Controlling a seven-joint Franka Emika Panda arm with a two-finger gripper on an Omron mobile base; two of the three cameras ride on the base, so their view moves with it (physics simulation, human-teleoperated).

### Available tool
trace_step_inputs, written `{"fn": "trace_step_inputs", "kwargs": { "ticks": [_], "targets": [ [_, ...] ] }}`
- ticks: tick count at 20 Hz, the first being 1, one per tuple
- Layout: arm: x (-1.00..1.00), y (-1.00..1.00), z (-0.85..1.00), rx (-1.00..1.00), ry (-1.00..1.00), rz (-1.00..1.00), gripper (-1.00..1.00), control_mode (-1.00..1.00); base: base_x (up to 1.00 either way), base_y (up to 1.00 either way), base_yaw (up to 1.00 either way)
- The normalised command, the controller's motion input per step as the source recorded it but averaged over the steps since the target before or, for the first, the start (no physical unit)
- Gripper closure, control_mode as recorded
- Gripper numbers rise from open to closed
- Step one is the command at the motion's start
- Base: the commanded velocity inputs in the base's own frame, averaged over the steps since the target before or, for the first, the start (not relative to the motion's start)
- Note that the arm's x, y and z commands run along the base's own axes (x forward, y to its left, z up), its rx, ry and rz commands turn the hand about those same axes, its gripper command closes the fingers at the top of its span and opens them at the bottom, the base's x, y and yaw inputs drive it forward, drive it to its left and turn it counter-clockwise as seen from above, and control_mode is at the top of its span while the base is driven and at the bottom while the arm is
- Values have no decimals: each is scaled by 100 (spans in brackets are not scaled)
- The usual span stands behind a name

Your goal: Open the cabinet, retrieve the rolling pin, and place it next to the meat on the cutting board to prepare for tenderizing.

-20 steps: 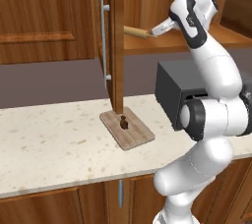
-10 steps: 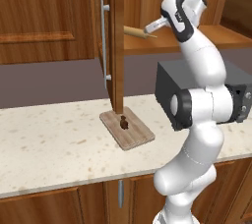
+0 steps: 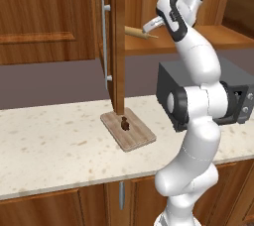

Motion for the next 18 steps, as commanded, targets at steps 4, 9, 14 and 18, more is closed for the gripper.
{"fn": "trace_step_inputs", "kwargs": {
  "ticks": [4, 9, 14, 18],
  "targets": [
    [1, 16, -15, -7, 0, -2, -100, -100, 0, 0, 0],
    [0, 21, -18, -5, 0, -1, -100, -100, 0, 0, 0],
    [11, 14, -19, -3, 0, -1, -100, -100, 0, 0, 0],
    [20, 14, -19, -1, 0, 0, -100, -100, 0, 0, 0]
  ]
}}
